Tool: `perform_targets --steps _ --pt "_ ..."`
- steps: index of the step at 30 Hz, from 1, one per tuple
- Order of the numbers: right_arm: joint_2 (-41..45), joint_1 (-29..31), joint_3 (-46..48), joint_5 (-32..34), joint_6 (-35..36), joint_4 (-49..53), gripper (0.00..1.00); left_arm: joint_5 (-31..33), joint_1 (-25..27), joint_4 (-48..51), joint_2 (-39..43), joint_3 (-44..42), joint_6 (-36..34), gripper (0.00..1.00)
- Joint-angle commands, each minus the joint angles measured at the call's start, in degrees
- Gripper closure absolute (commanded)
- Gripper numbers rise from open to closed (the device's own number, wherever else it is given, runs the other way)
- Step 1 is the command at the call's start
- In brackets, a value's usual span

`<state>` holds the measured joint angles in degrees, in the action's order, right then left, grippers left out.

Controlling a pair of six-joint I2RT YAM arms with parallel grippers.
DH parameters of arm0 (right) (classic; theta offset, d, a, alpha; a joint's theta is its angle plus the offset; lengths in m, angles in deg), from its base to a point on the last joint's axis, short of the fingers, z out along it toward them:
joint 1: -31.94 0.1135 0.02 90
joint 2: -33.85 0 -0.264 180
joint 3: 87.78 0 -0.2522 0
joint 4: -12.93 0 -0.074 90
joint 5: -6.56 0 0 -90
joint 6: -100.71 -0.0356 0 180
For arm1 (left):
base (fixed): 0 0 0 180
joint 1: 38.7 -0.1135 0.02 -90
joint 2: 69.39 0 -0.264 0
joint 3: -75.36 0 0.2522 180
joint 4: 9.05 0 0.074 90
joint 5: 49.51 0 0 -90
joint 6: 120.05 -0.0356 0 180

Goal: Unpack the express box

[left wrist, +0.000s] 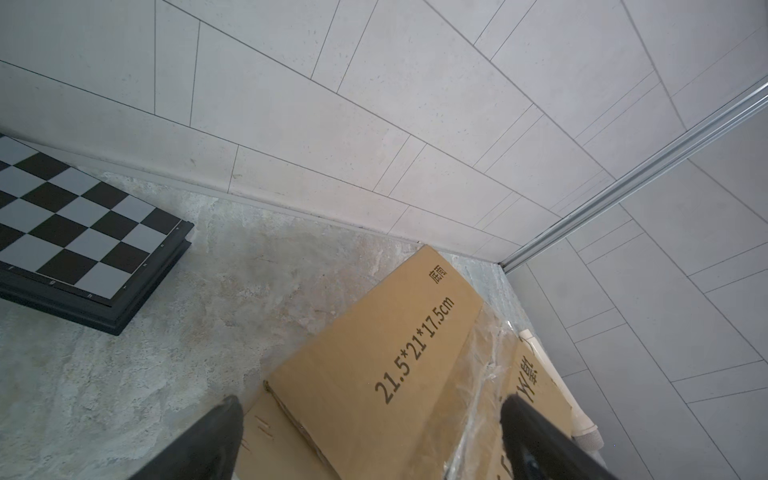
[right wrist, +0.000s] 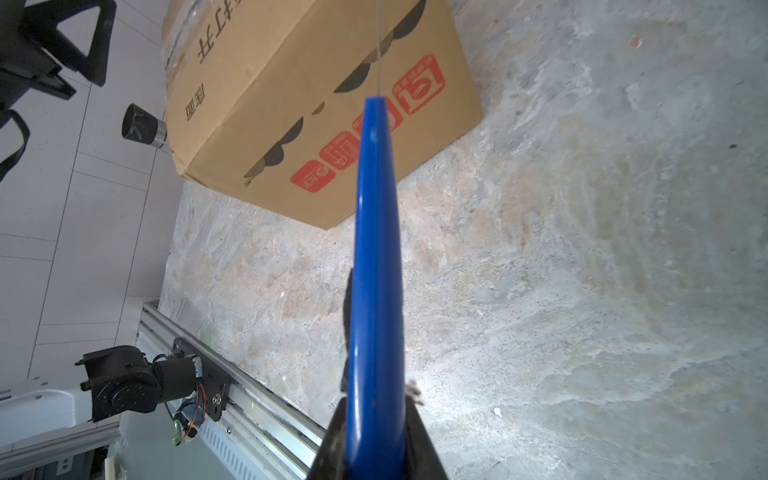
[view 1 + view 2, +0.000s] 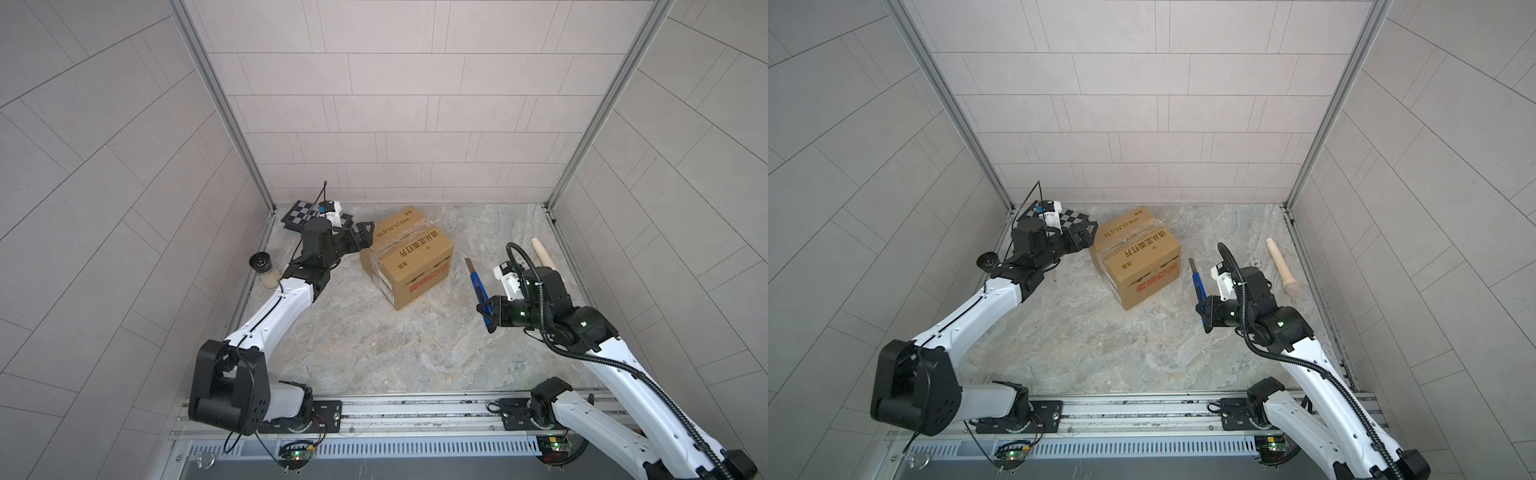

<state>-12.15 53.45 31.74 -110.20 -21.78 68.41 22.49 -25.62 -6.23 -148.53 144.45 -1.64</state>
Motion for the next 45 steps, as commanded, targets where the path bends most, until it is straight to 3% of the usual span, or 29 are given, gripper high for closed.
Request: perform_targets --steps 1,9,21,26,35,45 --pt "-0.5 0.9 0.8 -0.6 -2.6 -2.3 1.00 -2.0 -0.2 -1.0 -3.7 3.1 -2.3 0.00" --pt "-7.2 2.3 0.8 -2.6 -3.5 -11.1 1.00 -7.0 -0.1 -3.9 -8.8 3.3 0.4 0.00" --pt "-19.0 2.3 -4.2 -3.2 -0.6 -19.4 1.00 -10.7 0.8 -9.2 -0.8 -7.5 5.7 0.00" --pt "-26.4 2.1 -9.6 -3.3 2.8 -20.3 1.00 -9.3 3.6 -8.9 6.2 -13.5 7.3 0.00" --pt "-39.0 2.1 -20.7 -7.2 5.8 -17.9 1.00 -4.4 13.2 -8.6 17.1 -20.2 12.3 0.00" --pt "-35.5 -0.3 -20.1 -5.8 7.6 -16.6 1.00 -1.6 15.2 -8.7 20.4 -24.6 14.2 0.00"
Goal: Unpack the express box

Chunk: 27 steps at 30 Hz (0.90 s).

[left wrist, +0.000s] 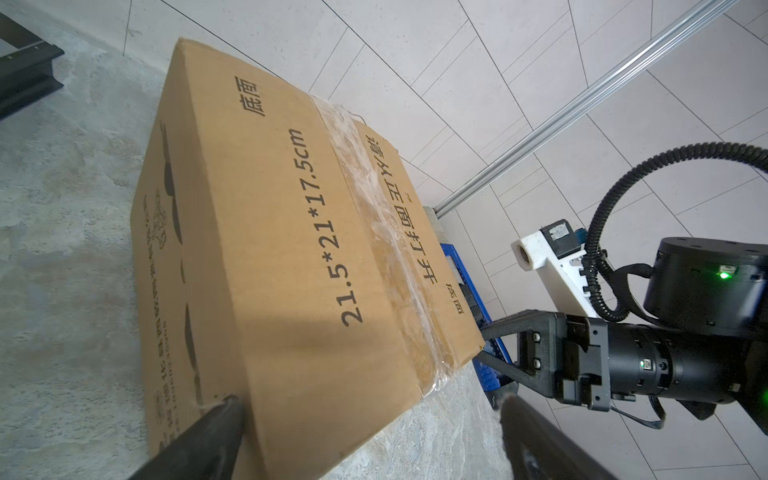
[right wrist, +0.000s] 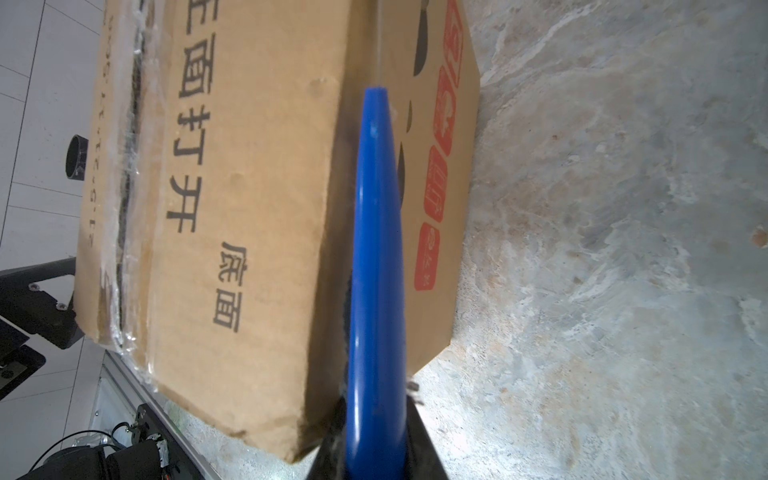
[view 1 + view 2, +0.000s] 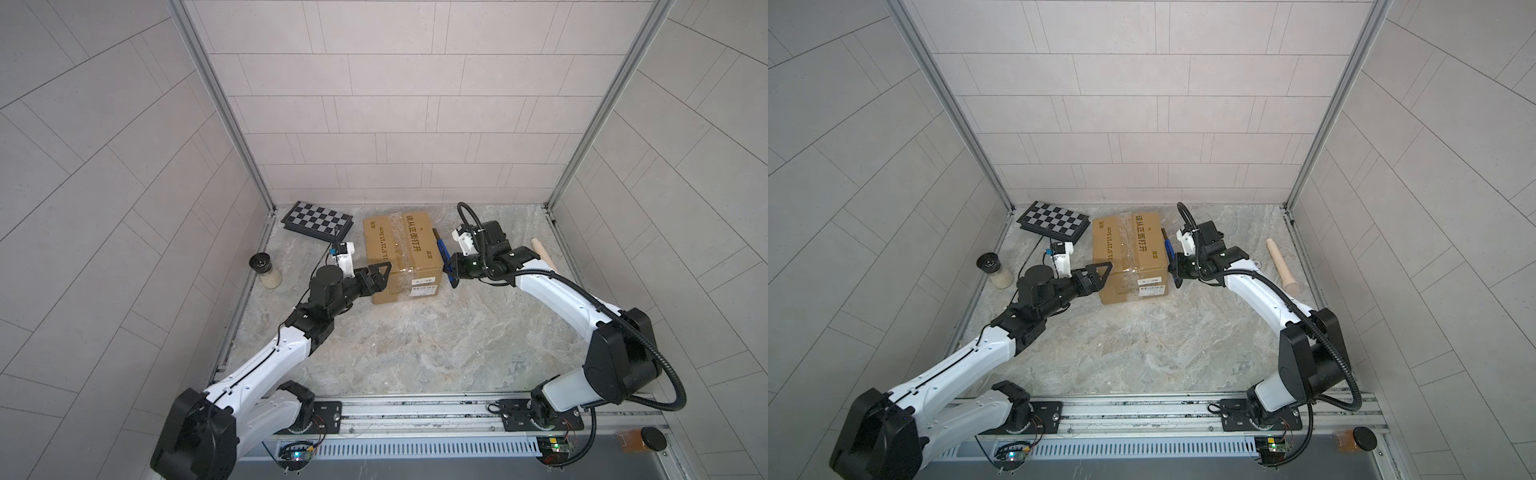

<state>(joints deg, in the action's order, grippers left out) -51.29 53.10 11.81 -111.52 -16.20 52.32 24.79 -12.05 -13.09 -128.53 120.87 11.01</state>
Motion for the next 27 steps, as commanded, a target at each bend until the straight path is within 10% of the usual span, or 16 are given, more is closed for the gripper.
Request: perform_targets --steps 1,27 --pt "4.6 -0.3 0.3 -4.1 2.1 -0.4 1.00 -3.9 1.6 -1.8 0.4 -1.1 1.6 0.00" --pt "36.6 -1.6 22.4 -14.8 -9.0 3.8 1.00 2.6 8.4 -0.2 0.6 0.0 1.3 0.00"
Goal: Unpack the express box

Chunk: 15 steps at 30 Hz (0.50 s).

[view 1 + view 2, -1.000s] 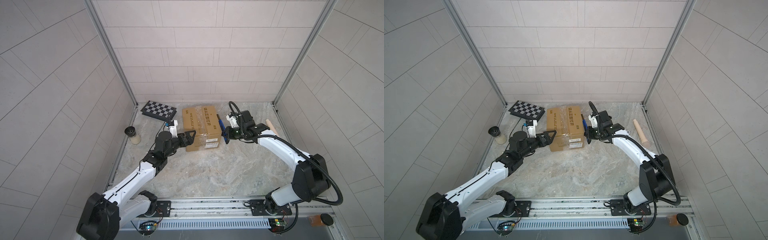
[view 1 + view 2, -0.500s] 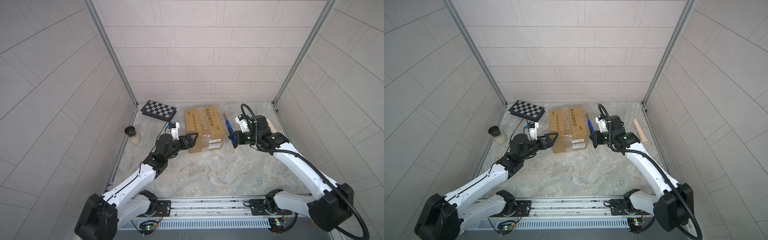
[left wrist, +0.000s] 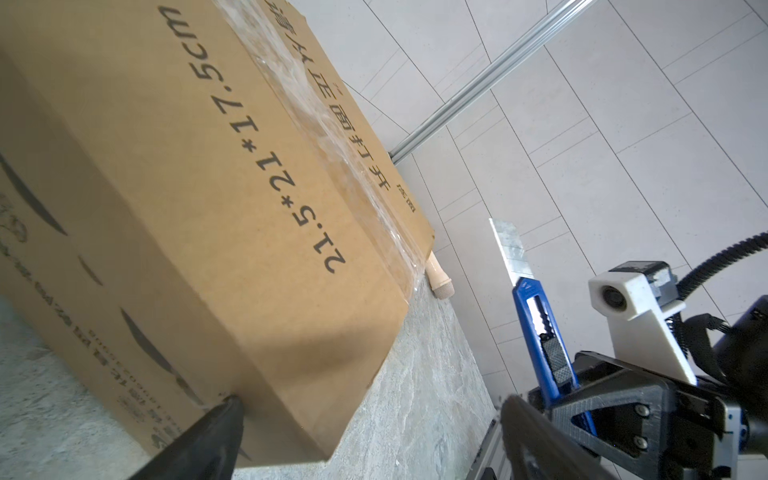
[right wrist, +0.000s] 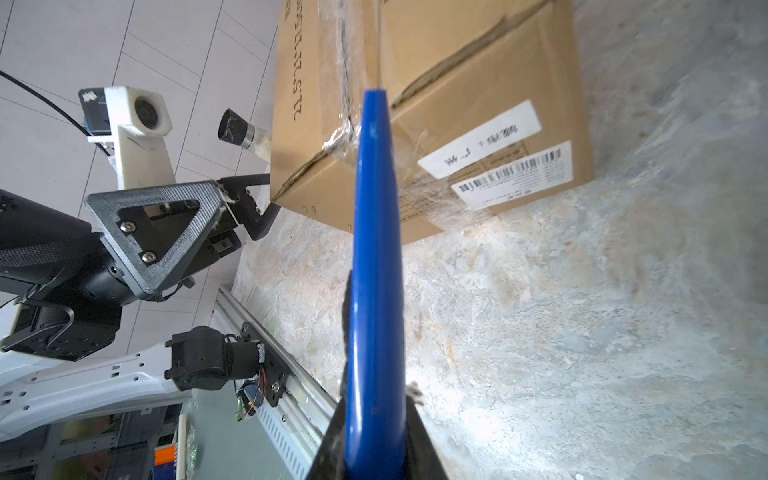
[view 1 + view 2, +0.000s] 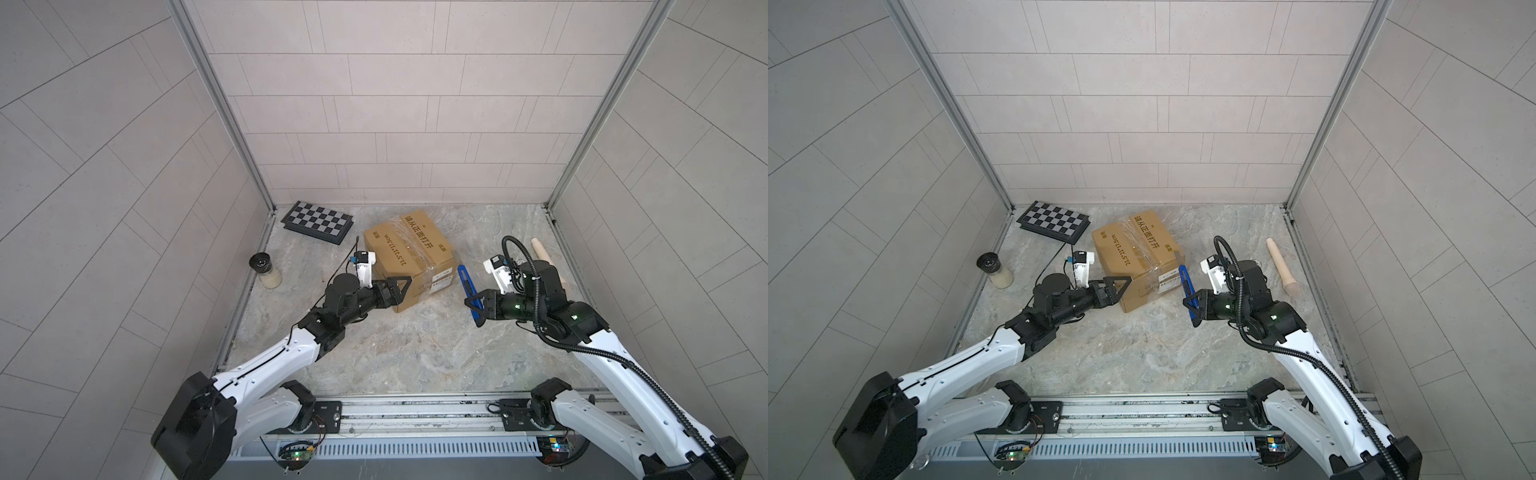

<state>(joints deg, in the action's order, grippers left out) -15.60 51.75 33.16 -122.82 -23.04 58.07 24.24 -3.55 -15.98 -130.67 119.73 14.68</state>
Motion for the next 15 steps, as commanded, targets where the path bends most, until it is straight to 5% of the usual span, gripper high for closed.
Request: perform_targets --steps 1,7,15 --pt "1.5 -0.2 1.7 -3.9 -2.9 -2.7 1.00 4.4 -0.2 5.4 4.0 1.9 -4.1 0.00" --pt "4.9 -0.2 6.2 -5.3 -7.1 -5.6 1.00 8.0 -2.2 14.4 9.0 7.1 -10.1 0.00" --pt "5.7 -0.2 12.2 -7.1 -15.6 -18.4 1.00 4.9 -3.9 11.3 1.0 14.1 -12.7 0.00"
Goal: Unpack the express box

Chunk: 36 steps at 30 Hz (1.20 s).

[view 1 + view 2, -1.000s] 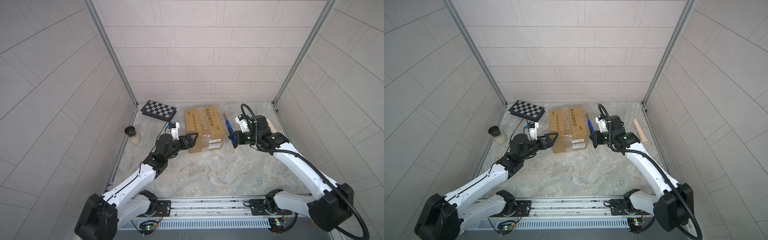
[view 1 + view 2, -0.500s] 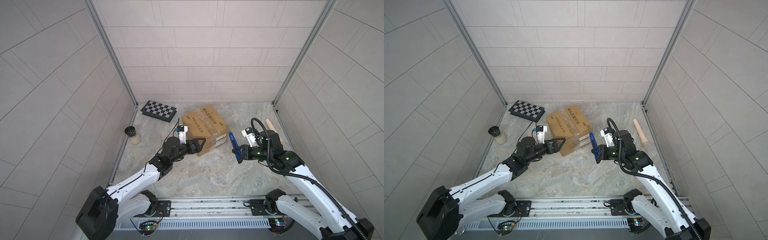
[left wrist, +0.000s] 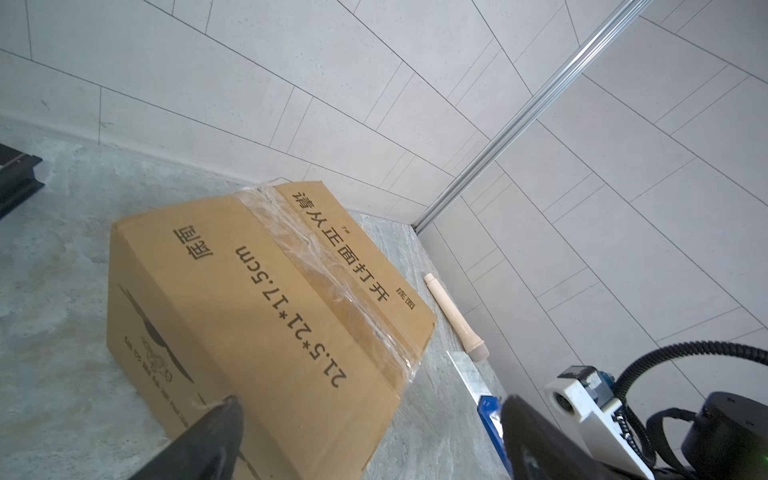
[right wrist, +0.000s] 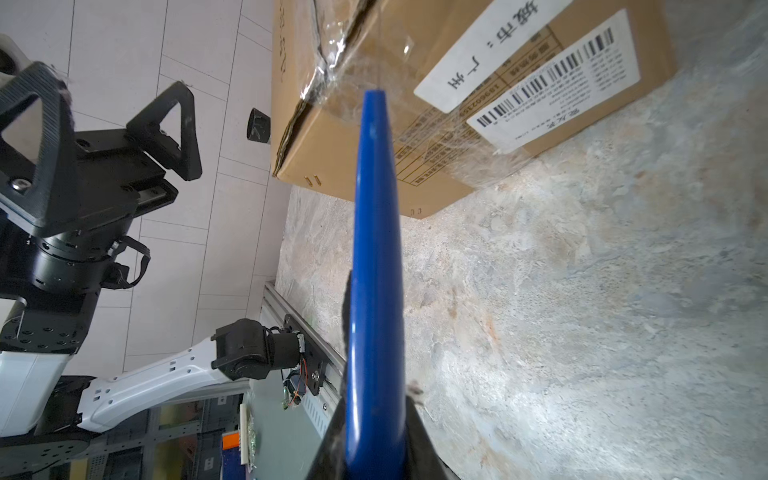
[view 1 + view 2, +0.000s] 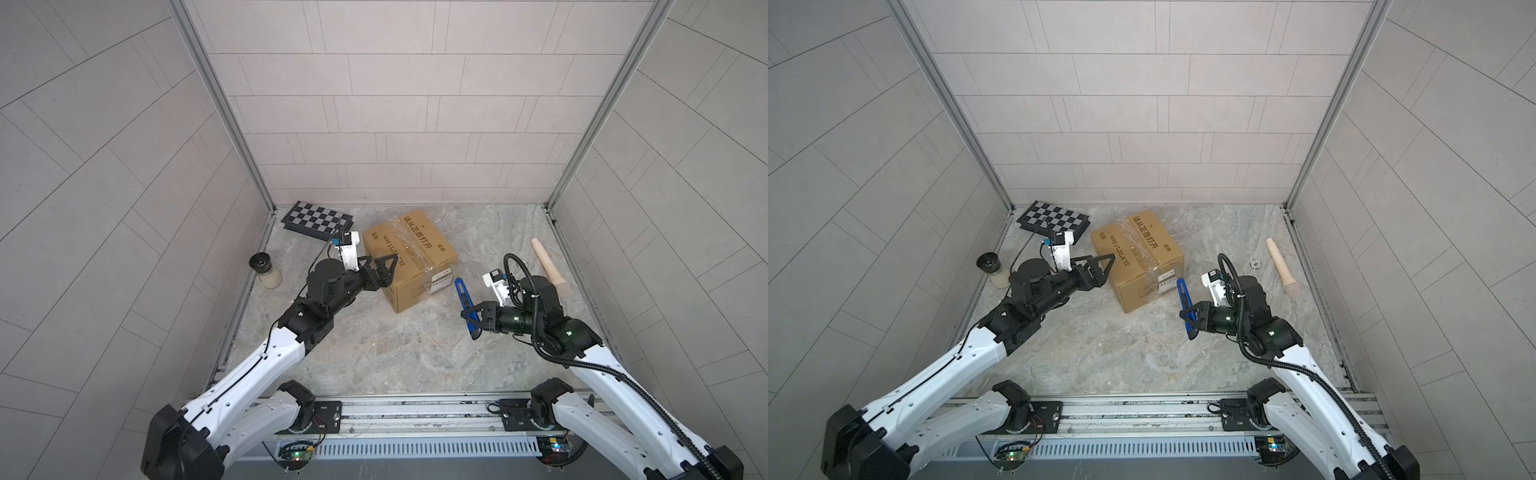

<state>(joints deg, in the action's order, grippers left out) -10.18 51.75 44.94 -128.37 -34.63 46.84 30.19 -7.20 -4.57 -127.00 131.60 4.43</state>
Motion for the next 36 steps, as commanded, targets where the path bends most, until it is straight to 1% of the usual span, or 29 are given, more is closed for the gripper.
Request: perform_targets --steps 1,7,14,23,26,36 --pt "0.1 -0.1 0.8 -1.8 -4.9 -8.5 1.00 -1.3 -0.2 -0.7 -4.2 2.9 -2.4 0.00" --pt "-1.6 -0.1 1.3 -2.2 -6.0 -11.0 1.00 -3.1 -0.2 -4.6 -10.9 5.4 -1.8 0.00" --pt "-3.3 0.2 0.8 -3.3 -6.7 -12.3 1.00 -3.3 -0.3 -5.4 -14.0 5.3 -1.7 0.00" --pt "-1.8 1.7 3.2 -2.9 -6.8 -10.5 1.00 -2.8 -0.7 -6.0 -14.6 3.7 -0.9 0.00" --pt "-1.8 2.8 3.6 -2.3 -7.7 -11.7 1.00 -2.6 -0.8 -6.0 -14.4 3.3 -0.8 0.00" --pt "-4.1 4.5 2.5 -1.3 -7.8 -13.3 1.00 -2.8 -1.0 -6.3 -14.8 3.0 -0.9 0.00"
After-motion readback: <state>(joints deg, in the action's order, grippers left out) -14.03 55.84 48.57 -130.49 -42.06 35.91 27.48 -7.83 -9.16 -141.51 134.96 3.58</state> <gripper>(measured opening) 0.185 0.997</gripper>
